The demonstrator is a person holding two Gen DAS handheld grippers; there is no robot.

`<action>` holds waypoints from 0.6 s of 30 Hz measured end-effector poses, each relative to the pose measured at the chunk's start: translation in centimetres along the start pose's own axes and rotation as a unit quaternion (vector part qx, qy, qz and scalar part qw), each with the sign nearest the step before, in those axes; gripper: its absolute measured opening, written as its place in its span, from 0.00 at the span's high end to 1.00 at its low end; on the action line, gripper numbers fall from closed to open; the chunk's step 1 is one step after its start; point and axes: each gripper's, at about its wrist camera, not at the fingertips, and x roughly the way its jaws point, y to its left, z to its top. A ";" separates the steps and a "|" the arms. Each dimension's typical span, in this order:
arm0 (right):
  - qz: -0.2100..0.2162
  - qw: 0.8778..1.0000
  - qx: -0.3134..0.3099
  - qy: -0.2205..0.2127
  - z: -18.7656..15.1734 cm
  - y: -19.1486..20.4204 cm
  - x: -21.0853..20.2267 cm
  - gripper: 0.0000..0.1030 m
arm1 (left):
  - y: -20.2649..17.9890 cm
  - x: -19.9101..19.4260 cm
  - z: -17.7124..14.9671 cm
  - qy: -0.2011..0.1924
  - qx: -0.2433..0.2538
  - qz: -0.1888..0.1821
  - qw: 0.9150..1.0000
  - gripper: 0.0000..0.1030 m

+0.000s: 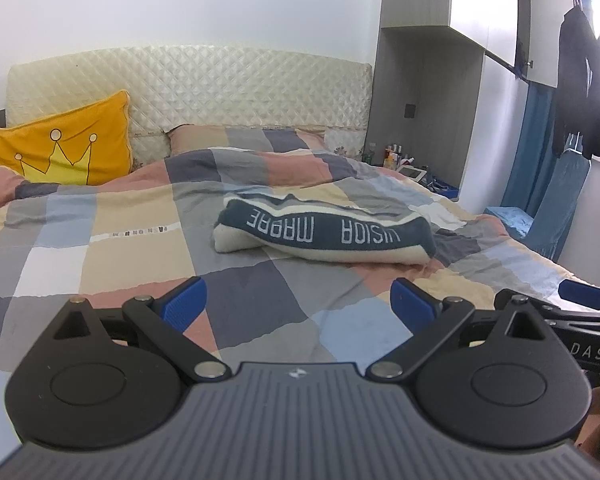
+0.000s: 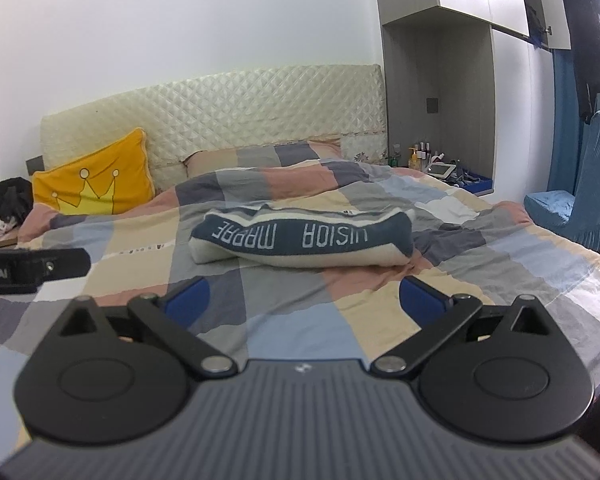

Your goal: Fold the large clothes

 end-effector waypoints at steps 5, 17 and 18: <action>0.002 1.000 0.002 0.002 0.1 -0.1 -0.1 0.00 | -0.5 -0.5 -0.1 -0.006 -0.001 -0.003 1.000 0.03; -0.002 1.000 0.012 0.006 0.1 -0.3 -0.8 0.00 | -0.6 -1.4 0.0 -0.011 -0.004 -0.006 1.000 0.03; 0.000 1.000 0.016 0.006 0.2 -0.5 -0.8 0.00 | -0.7 -1.5 0.0 -0.011 -0.002 -0.004 1.000 0.03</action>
